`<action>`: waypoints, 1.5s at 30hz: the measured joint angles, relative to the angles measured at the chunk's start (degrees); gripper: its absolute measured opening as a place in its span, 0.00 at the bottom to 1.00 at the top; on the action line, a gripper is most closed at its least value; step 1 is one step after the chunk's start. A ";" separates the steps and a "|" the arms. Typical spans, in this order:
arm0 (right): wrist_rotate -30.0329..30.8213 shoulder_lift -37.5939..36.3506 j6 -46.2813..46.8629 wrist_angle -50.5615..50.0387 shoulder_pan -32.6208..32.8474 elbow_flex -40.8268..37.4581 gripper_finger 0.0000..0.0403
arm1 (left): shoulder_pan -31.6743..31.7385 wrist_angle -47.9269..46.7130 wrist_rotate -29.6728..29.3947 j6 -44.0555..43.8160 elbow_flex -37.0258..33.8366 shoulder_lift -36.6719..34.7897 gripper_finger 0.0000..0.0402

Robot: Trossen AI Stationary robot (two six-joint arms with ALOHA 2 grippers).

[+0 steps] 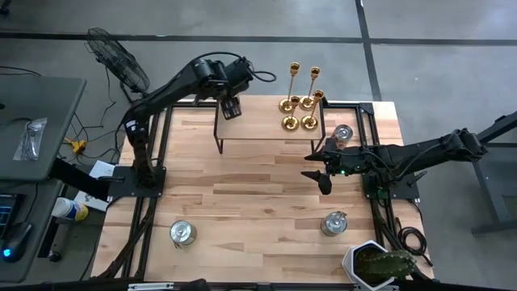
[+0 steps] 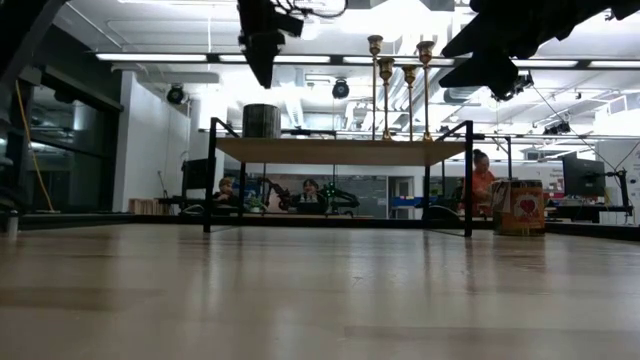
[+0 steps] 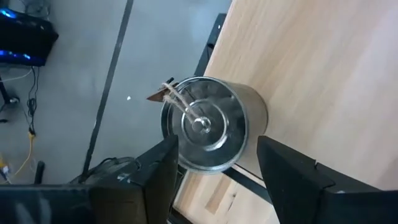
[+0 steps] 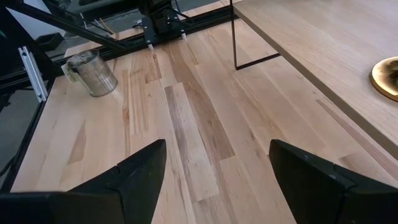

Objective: Pick & Place candle stick holders
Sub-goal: Put the silver scented candle on the shelf

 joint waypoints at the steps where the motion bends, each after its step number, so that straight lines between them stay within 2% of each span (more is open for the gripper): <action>1: 0.00 -0.01 0.00 0.00 0.01 0.00 0.69 | -0.55 -0.05 -0.03 -0.19 0.00 -0.56 0.53; 10: 0.00 0.00 0.02 0.00 0.01 0.00 0.69 | -6.20 -6.84 0.61 -7.41 -0.07 -6.30 0.53; 15: 0.00 -0.01 0.02 0.02 -0.01 0.00 0.69 | -10.88 -6.70 7.39 -9.34 -4.91 -11.82 0.53; 21: 0.00 -0.01 0.02 0.00 0.01 0.00 0.69 | -15.90 -6.55 8.82 -13.92 -15.12 -18.15 0.53; 30: 0.00 0.00 0.02 0.00 -0.01 0.00 0.69 | -24.40 -6.68 18.20 -24.55 -35.50 -29.84 0.53; 36: 0.00 -0.01 0.00 0.00 0.00 0.00 0.69 | -31.08 -5.05 18.49 -31.78 -47.69 -38.00 0.53; 41: 0.00 0.00 0.01 0.00 0.01 0.00 0.69 | -36.98 -4.71 19.52 -41.19 -55.90 -45.56 0.53; 45: 0.00 -0.01 0.01 0.00 0.00 0.00 0.69 | -41.98 -4.62 24.32 -50.90 -60.68 -50.18 0.53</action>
